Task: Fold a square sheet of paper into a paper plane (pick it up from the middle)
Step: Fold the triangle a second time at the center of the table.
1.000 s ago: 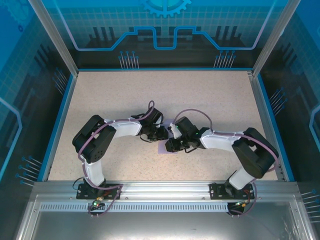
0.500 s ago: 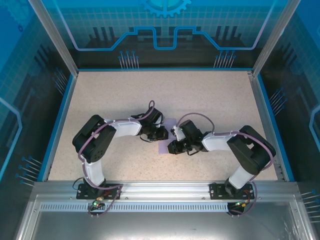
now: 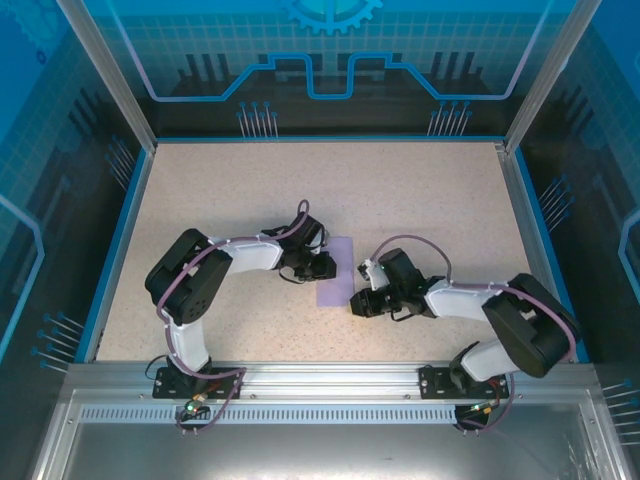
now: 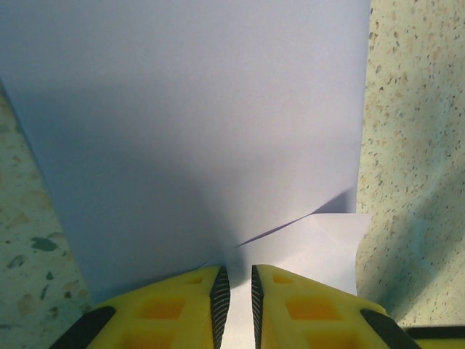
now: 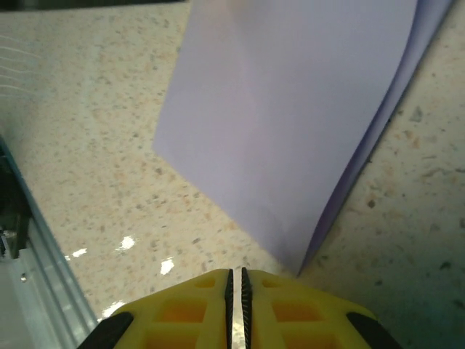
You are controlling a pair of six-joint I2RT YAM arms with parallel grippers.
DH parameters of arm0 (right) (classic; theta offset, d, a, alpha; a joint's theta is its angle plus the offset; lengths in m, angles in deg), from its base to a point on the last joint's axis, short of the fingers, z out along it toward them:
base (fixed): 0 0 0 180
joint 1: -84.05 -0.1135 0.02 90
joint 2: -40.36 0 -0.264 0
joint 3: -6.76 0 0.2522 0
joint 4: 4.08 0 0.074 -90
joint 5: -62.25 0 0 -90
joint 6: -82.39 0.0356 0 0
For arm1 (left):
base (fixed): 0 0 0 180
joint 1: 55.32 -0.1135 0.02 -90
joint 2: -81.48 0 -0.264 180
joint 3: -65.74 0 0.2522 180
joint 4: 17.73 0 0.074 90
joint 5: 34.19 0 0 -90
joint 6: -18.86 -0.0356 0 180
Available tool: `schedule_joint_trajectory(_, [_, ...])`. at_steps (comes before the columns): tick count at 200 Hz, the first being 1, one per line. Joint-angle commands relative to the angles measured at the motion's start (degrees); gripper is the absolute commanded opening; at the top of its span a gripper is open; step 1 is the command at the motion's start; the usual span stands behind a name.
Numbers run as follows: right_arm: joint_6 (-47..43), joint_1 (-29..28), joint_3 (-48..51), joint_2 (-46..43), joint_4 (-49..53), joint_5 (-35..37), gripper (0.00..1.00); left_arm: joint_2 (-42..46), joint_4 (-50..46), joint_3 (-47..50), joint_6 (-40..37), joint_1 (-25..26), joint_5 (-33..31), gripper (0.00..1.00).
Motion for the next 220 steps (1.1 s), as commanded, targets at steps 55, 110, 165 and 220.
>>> schedule_joint_trajectory(55, [0.6, 4.5, -12.6, 9.0, -0.7, -0.9, 0.13, -3.3, -5.3, 0.6, -2.1, -1.2, -3.6, 0.22])
schedule_joint_trajectory(110, [-1.3, 7.7, -16.1, 18.5, -2.3, -1.3, 0.13, -3.3, -5.2, 0.9, -2.4, -1.2, -3.4, 0.22])
schedule_joint_trajectory(165, [-2.1, 9.1, -16.8, 19.9, 1.3, 2.5, 0.13, -3.3, -6.1, 0.8, -3.0, -1.2, -3.7, 0.22])
schedule_joint_trajectory(220, [-4.2, 5.2, -16.0, 12.3, 9.6, 9.3, 0.13, -3.7, -6.4, 0.1, -3.0, -1.2, -3.6, 0.21])
